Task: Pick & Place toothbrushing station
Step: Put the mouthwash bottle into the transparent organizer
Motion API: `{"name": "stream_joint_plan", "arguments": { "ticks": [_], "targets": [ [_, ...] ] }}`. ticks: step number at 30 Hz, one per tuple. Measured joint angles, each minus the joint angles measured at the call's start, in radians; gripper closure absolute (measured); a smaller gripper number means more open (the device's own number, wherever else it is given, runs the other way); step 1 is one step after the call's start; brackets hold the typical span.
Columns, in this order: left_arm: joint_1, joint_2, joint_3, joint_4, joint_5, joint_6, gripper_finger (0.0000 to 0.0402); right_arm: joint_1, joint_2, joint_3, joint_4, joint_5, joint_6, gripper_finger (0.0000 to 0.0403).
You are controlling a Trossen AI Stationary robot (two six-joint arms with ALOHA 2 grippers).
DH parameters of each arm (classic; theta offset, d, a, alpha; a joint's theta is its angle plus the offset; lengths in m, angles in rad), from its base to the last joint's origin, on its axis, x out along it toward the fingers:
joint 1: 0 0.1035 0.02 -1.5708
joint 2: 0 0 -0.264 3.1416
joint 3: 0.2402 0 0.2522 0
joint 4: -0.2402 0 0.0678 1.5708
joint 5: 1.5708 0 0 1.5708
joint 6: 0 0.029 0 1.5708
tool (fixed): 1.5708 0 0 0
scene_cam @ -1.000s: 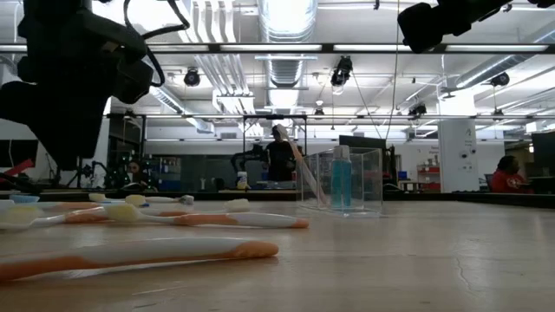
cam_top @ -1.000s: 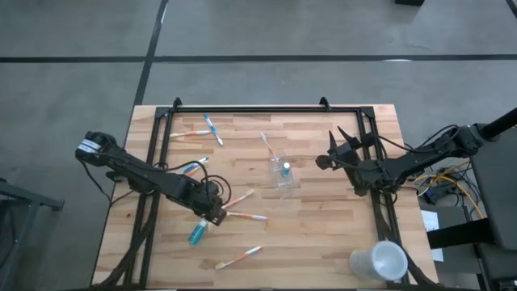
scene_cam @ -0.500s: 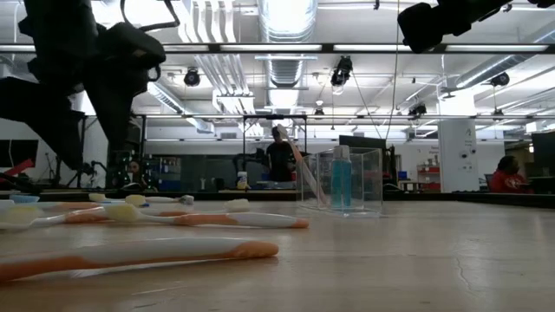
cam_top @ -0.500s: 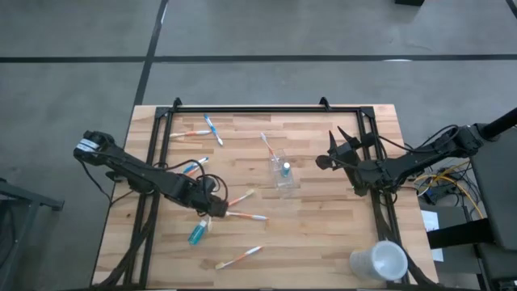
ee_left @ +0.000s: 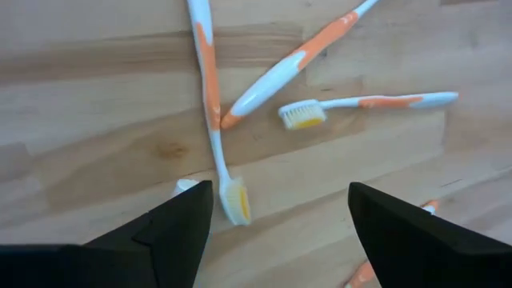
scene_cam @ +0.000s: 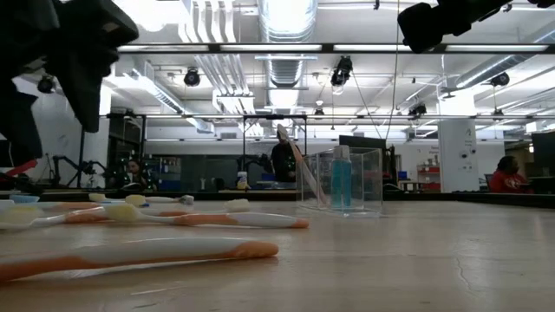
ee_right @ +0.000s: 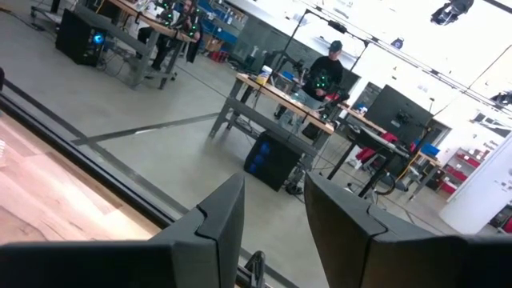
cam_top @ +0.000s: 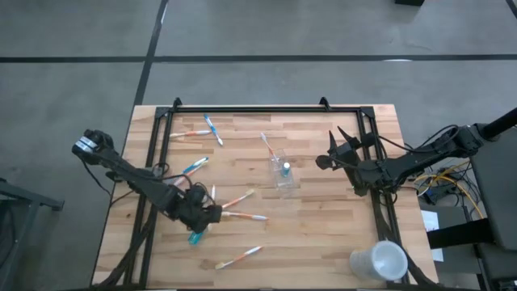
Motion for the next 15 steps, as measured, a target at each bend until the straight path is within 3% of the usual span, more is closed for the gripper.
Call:
{"name": "stream_joint_plan", "arguments": {
  "ticks": [5, 15],
  "targets": [
    [-0.053, 0.002, 0.000, 0.002, -0.091, -0.070, 0.0107, 0.000, 0.000, 0.000, 0.000, 0.000, 0.000, 0.0278],
    [-0.115, 0.030, 0.000, 0.032, -0.040, -0.100, 0.0106, 0.000, 0.000, 0.000, 0.000, 0.000, 0.000, 0.0278]
  ]
}}
